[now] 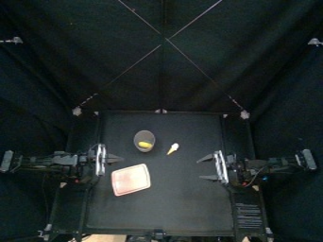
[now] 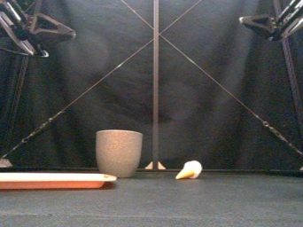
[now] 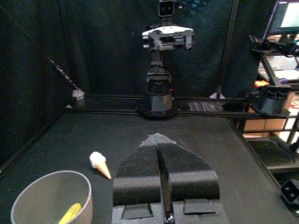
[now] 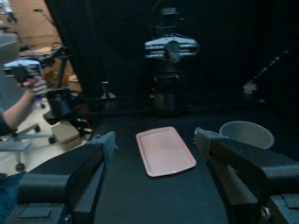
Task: Pick the corn then place it in the grey bowl
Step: Drop corn in the grey bowl and return to neutral
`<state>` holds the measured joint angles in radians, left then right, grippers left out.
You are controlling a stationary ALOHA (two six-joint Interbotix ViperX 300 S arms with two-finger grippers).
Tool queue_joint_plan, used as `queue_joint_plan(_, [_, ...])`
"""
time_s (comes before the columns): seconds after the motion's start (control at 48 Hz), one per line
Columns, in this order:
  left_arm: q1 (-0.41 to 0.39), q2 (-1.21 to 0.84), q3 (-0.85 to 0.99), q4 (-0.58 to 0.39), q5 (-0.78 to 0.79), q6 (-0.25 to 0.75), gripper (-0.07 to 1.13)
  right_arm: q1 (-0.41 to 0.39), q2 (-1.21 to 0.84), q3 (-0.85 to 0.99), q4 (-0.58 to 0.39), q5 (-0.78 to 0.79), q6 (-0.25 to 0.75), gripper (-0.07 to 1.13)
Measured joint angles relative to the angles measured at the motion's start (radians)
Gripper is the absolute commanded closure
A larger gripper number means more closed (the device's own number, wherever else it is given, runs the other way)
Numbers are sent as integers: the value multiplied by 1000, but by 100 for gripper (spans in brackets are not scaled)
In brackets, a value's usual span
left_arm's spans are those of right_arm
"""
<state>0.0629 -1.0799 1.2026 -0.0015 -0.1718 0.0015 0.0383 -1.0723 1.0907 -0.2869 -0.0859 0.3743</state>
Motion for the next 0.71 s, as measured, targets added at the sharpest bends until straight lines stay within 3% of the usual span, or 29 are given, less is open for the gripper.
queue_joint_plan(0.229, [0,0,2,-2,-2,0,106,-69,-3,15,6,5,8,2])
queue_joint_plan(0.708, [29,0,0,0,0,-2,106,-86,-6,44,8,11,8,2])
